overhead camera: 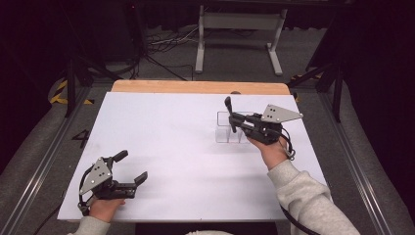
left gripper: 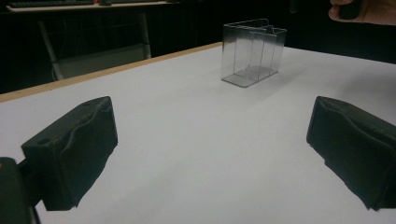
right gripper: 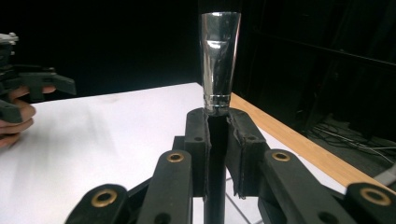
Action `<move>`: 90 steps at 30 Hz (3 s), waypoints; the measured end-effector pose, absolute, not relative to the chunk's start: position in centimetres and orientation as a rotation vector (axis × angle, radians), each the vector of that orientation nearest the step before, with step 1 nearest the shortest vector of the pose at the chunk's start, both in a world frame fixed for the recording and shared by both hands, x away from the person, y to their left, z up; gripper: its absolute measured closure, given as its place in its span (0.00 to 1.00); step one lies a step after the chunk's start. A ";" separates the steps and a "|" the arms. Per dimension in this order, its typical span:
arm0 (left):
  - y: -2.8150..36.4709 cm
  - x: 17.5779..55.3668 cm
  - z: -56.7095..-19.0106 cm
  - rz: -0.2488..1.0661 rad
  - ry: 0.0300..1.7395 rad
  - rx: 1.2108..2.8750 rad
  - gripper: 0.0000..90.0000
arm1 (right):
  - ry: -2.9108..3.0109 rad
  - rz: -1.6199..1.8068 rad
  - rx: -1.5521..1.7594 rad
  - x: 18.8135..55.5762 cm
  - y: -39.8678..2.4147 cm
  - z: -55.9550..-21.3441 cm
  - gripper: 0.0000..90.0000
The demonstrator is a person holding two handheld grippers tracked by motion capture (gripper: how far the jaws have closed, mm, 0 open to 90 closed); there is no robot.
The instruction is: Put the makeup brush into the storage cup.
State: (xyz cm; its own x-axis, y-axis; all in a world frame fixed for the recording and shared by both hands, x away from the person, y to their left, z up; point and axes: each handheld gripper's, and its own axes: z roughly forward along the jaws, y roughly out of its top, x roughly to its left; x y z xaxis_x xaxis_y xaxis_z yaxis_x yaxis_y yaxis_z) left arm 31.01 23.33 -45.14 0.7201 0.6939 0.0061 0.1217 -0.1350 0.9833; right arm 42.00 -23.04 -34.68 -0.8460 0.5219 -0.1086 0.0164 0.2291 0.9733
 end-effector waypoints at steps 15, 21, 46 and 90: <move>23.3 31.0 -45.1 0.562 0.667 1.657 0.03 | 2.021 1.611 0.580 43.0 -25.5 -34.8 0.88; 23.4 31.0 -45.1 0.564 0.666 1.659 0.03 | 2.000 1.595 0.604 43.3 -26.2 -35.0 0.88; 23.4 31.0 -45.2 0.563 0.668 1.656 0.03 | 1.972 1.524 0.669 44.6 -27.5 -37.4 0.88; 23.4 31.1 -45.2 0.567 0.664 1.659 0.03 | 1.957 1.593 0.791 44.9 -28.7 -39.6 0.55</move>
